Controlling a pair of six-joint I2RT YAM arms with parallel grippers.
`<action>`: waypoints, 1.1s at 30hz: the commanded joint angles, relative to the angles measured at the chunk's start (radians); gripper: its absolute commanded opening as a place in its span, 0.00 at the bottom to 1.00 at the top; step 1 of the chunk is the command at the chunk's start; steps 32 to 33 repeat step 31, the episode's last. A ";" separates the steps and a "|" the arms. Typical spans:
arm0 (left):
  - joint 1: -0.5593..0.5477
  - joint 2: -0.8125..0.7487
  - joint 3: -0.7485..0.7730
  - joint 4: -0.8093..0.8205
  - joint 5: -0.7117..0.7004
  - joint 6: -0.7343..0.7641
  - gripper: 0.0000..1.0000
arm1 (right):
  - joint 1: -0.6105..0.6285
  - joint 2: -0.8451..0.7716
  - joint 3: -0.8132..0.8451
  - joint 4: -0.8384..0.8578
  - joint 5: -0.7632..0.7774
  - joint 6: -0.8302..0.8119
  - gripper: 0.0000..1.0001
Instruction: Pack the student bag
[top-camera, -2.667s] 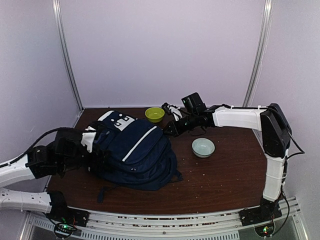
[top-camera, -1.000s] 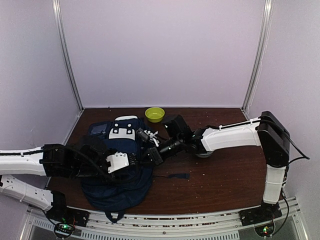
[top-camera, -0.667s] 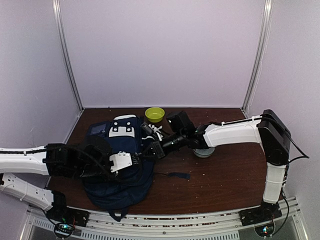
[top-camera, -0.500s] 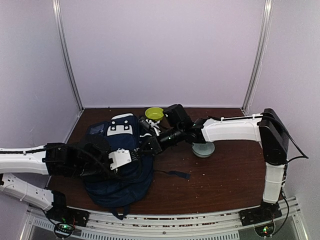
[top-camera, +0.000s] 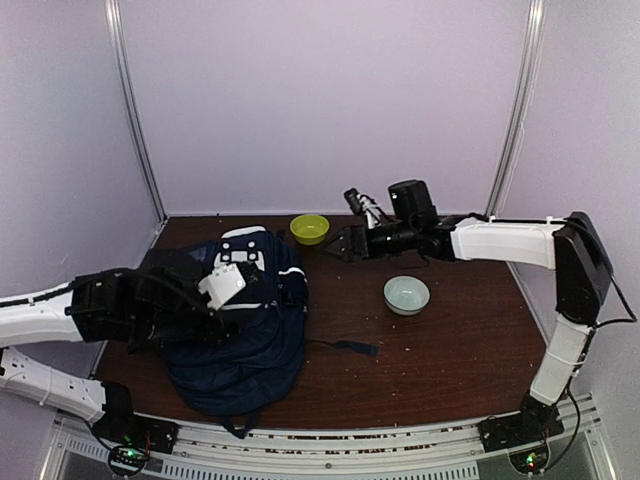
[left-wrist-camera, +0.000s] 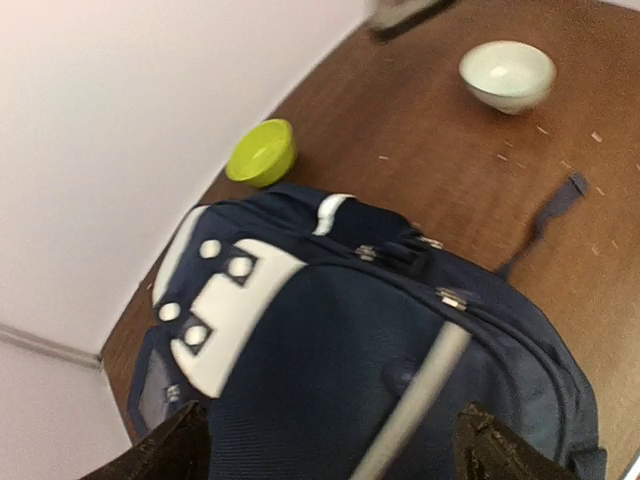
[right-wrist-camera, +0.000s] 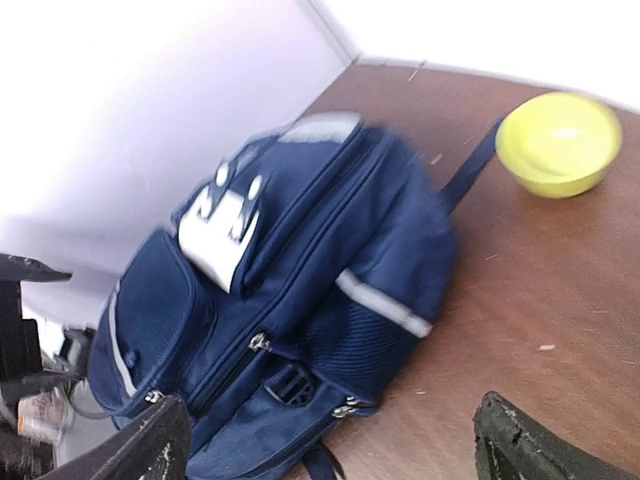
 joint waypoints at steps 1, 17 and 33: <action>0.217 0.068 0.230 -0.176 -0.096 -0.296 0.88 | -0.107 -0.205 -0.111 0.051 0.127 0.027 1.00; 0.969 0.105 -0.068 0.207 -0.155 -0.358 0.96 | -0.701 -0.524 -0.526 0.031 0.423 0.145 1.00; 0.970 0.271 -0.353 0.849 -0.229 -0.198 0.98 | -0.710 -0.555 -0.664 0.153 0.632 0.098 1.00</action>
